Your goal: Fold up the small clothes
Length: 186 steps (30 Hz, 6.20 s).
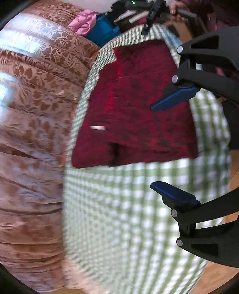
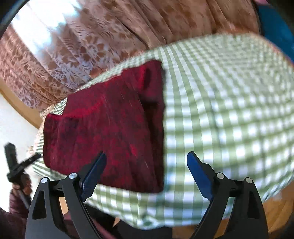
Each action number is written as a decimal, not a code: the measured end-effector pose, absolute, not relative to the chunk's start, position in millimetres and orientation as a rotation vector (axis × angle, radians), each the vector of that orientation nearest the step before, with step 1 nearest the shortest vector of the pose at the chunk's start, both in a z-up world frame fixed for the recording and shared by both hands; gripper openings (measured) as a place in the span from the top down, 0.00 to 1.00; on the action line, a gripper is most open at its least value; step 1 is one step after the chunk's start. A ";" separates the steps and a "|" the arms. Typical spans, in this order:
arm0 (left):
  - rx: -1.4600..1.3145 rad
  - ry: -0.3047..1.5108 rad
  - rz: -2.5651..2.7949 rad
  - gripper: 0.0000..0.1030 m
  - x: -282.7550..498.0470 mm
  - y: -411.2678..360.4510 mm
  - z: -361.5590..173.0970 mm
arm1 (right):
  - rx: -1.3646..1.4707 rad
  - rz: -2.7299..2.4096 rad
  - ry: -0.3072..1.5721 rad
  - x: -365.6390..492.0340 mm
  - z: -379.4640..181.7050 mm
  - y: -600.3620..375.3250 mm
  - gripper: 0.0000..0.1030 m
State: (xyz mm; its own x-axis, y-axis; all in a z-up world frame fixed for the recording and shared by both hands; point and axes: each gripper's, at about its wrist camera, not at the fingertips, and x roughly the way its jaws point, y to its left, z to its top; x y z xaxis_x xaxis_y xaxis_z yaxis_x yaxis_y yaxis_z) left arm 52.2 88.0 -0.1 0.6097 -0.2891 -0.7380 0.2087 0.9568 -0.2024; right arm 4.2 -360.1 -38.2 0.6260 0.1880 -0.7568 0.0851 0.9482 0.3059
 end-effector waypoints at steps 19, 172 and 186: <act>0.155 0.842 -0.238 0.46 119.7 21.3 4.2 | 0.173 0.035 0.814 49.8 -32.6 -307.7 0.14; -0.318 0.915 -0.281 0.49 115.6 92.6 -40.6 | 0.415 0.002 0.860 101.8 -47.0 -364.9 0.40; -0.274 0.928 -0.241 0.56 143.0 83.0 -32.3 | 0.303 -0.155 0.891 131.0 -80.2 -360.1 0.77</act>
State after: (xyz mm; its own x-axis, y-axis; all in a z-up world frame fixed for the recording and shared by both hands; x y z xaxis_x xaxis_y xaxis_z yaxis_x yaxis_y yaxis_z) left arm 143.0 83.0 -32.3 0.5770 -0.3205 -0.7513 0.0861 0.9386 -0.3342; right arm 131.0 -360.1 -80.2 0.6213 -0.0075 -0.7836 0.2578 0.9462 0.1954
